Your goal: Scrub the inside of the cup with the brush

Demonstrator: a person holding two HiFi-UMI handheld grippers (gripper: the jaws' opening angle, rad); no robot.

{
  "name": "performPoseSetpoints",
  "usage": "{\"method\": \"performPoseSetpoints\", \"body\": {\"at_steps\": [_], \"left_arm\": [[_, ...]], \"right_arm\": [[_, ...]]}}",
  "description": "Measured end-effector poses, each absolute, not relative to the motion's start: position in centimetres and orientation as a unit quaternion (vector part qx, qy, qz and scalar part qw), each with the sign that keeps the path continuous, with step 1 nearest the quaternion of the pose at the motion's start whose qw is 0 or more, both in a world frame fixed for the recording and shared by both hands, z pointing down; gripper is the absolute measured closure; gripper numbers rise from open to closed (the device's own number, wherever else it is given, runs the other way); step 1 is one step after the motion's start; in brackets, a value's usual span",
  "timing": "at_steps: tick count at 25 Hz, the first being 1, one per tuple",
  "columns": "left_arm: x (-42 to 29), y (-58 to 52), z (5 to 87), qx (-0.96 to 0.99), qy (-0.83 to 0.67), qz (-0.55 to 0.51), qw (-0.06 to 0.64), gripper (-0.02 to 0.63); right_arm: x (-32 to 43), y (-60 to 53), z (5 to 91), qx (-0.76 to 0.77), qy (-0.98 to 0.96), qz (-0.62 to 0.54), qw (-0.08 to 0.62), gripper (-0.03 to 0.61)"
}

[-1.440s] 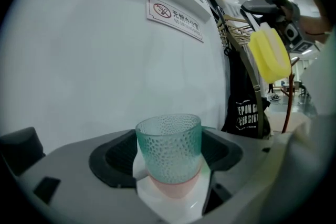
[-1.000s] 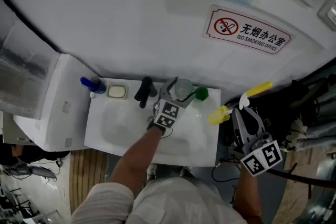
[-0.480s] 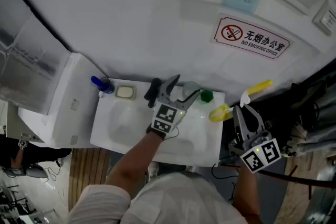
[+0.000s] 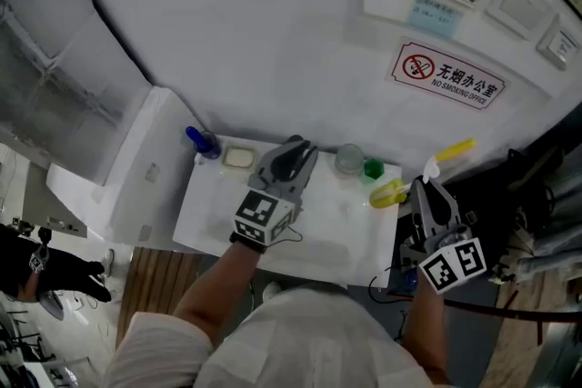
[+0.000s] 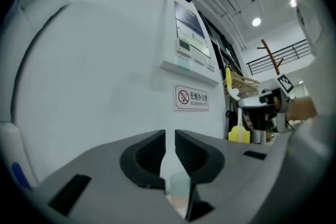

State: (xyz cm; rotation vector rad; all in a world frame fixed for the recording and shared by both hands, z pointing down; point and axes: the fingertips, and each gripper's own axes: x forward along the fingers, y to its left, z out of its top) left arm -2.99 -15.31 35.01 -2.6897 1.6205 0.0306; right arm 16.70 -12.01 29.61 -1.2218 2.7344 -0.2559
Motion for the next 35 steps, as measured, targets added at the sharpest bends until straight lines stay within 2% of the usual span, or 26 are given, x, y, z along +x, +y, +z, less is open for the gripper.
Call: {"method": "performPoseSetpoints", "body": {"at_steps": [11,21,35], "left_arm": [[-13.4,-7.1,30.7,-0.862,0.507,-0.015,0.032,0.583],[-21.5,-1.7,28.5,-0.835,0.548,-0.006,0.043,0.583],[-26.7,2.3,29.0,-0.832,0.553,-0.003,0.035,0.583]], "right_arm": [[14.5,-9.2,28.1,-0.404,0.909,-0.068,0.076,0.549],[11.4,-5.9,28.2,-0.416,0.907,-0.040,0.048,0.551],[7.3,-1.9,28.7,-0.435,0.900,-0.010,0.035,0.551]]}}
